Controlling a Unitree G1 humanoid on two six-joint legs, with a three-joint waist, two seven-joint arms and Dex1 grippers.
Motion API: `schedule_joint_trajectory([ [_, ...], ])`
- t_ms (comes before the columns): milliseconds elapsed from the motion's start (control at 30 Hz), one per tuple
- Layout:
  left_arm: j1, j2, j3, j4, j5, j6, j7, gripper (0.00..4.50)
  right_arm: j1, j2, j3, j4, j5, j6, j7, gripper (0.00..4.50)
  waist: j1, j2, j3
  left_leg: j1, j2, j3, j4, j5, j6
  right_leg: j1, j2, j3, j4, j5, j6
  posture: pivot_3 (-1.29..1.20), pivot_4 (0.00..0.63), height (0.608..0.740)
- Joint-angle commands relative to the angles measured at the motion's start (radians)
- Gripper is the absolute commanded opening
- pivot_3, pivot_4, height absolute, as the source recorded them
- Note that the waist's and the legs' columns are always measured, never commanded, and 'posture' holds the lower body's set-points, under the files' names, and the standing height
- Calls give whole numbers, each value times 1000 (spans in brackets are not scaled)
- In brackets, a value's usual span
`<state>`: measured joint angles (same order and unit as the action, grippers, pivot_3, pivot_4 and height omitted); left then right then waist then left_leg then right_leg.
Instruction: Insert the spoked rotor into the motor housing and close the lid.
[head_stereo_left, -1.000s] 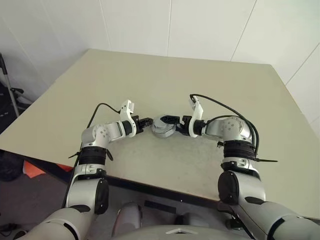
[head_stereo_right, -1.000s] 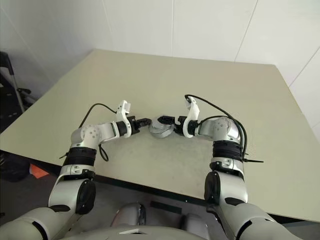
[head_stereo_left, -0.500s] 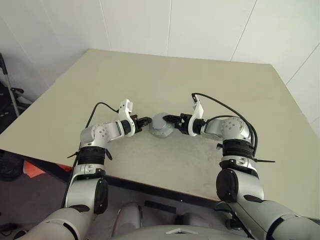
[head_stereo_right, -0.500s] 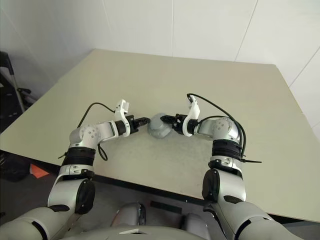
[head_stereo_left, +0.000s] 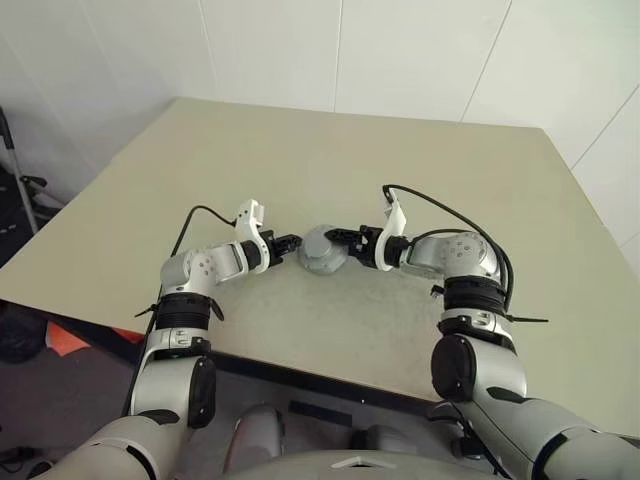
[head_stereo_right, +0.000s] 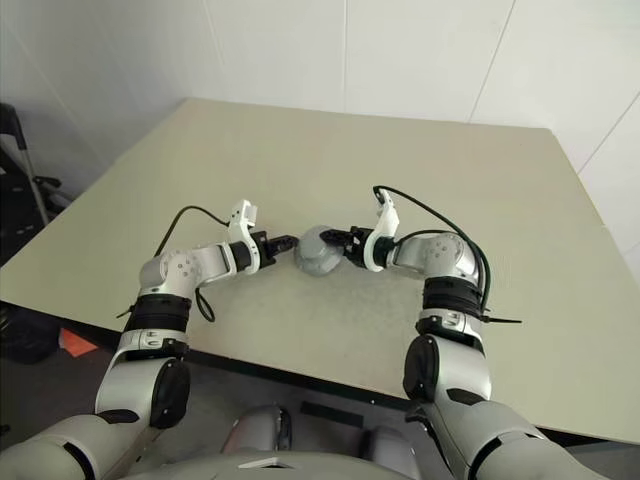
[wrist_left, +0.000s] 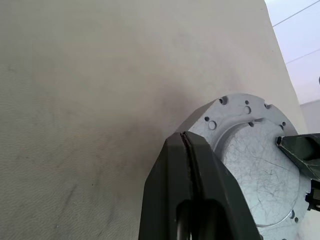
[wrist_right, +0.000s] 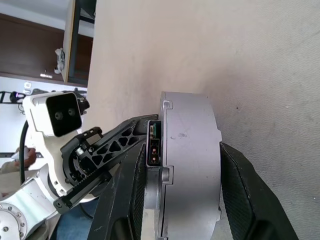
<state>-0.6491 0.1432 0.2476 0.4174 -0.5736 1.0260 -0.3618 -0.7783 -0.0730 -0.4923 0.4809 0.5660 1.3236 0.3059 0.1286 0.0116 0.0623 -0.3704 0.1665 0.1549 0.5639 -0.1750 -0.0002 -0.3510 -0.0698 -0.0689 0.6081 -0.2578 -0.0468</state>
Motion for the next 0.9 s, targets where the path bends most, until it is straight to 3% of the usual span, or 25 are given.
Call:
schedule_joint_trajectory([
  [33, 19, 22, 23, 1, -1, -12, -3, 0, -49, 9, -66, 28, 47, -42, -39, 2038, -1, 0, 0, 0, 0, 0, 0, 0, 0, -1, 0, 0, 0, 0, 0, 0, 0, 740],
  [333, 68, 36, 128, -98, -83, -68, -38, 0, -97, 43, -182, 140, 104, -135, -147, 2038, -3, 0, 0, -7, 0, 0, 0, 1, -1, -7, 0, -1, 2, 0, 0, 0, 0, 740],
  [767, 100, 24, 239, -93, -176, -76, -8, 0, -221, 82, -297, 180, 236, -223, -289, 2038, -3, 0, 1, -20, 0, 0, 2, 1, -1, -22, 0, -2, 10, 1, 1, 0, 0, 740],
  [900, 115, 13, 275, -105, -250, -37, -19, 911, -240, 100, -298, 158, 278, -219, -322, 2038, -3, 0, 1, -20, 1, 0, 2, 1, -1, -22, 0, -3, 11, 1, 0, 0, 0, 740],
])
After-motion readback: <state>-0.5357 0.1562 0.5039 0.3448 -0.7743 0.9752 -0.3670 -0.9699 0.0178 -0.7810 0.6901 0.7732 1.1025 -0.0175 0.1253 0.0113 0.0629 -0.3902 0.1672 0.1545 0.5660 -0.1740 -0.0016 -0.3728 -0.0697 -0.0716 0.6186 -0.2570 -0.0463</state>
